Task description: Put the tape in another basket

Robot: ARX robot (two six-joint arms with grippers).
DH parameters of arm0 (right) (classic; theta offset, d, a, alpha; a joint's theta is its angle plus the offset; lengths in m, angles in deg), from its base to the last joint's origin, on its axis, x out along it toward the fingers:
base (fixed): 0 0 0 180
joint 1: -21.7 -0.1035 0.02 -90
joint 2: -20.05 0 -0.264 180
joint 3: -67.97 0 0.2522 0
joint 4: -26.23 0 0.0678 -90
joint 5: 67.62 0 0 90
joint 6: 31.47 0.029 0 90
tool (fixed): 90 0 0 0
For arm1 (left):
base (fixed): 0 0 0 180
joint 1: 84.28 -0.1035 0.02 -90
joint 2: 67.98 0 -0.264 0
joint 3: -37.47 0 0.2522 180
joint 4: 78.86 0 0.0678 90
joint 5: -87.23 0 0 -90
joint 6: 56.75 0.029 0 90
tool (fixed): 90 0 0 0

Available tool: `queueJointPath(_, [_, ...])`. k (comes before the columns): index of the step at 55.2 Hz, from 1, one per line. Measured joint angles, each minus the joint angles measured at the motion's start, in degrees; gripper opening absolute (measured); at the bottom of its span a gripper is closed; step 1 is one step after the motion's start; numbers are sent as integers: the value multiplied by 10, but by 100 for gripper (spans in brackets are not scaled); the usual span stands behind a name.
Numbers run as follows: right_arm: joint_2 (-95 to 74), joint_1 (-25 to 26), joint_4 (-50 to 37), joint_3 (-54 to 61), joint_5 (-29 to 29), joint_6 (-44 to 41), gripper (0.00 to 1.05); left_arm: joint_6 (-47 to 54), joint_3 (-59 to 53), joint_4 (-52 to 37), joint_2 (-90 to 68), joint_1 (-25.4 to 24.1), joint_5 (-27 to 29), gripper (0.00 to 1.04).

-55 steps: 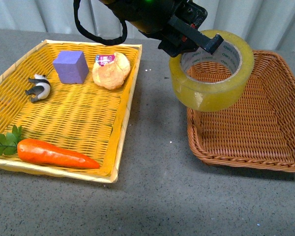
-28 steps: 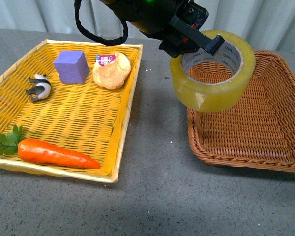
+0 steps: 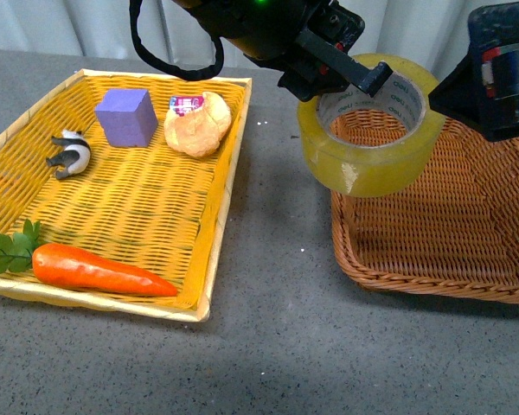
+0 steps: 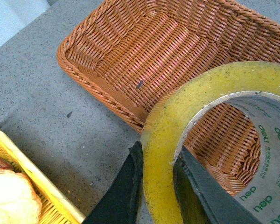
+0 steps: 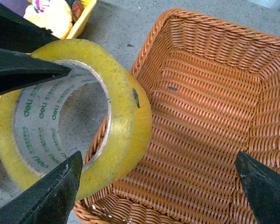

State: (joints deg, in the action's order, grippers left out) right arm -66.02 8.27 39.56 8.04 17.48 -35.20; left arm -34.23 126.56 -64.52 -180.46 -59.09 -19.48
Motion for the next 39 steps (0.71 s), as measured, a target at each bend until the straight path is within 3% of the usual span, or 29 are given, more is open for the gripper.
queueJointPath(27, [-59, -6, -23, -22, 32, 50, 96, 2, 0, 0, 0, 0, 0, 16])
queueJointPath(39, [-59, -6, -22, -32, 26, 70, 66, 1, 0, -1, 0, 0, -1, 16])
